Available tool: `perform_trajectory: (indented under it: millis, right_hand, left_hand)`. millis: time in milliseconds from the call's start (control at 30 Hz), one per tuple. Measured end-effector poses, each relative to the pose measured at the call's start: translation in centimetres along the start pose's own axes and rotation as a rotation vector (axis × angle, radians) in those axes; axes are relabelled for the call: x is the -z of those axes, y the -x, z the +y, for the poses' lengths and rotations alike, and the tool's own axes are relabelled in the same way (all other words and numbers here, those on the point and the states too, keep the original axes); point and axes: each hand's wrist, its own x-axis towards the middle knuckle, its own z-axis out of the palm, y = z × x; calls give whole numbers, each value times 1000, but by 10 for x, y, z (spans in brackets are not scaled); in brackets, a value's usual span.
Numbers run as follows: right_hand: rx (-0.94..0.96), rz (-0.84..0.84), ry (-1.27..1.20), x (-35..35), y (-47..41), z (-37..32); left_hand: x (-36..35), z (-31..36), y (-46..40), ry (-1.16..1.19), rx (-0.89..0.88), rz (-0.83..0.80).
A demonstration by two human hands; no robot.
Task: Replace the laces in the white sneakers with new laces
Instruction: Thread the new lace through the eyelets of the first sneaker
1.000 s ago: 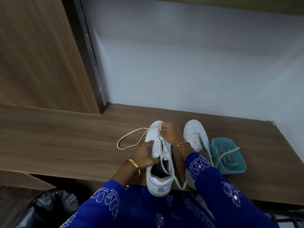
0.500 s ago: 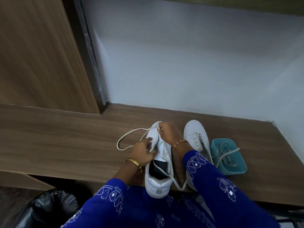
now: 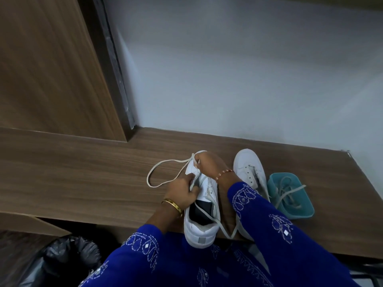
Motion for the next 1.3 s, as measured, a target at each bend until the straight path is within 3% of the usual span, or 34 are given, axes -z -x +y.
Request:
perform_trajectory:
  millis: [200, 567, 767, 900, 1133, 1300]
  right_hand:
    - [-15, -21, -72, 0, -3, -1]
    - [45, -55, 41, 4, -6, -9]
    - [-32, -29, 156, 9, -1, -12]
    - [-105, -130, 147, -17, -20, 29]
    - [-139, 112, -43, 1, 23, 14]
    - [-82, 117, 217, -16, 32, 7]
  left_hand:
    - [-4, -3, -1, -26, -14, 18]
    - [-8, -4, 1, -47, -21, 78]
    - [-9, -5, 2, -53, -34, 104]
    - [-10, -3, 3, -39, -25, 115]
    - [-11, -4, 6, 39, -19, 153]
    - [-11, -2, 9, 67, 21, 167]
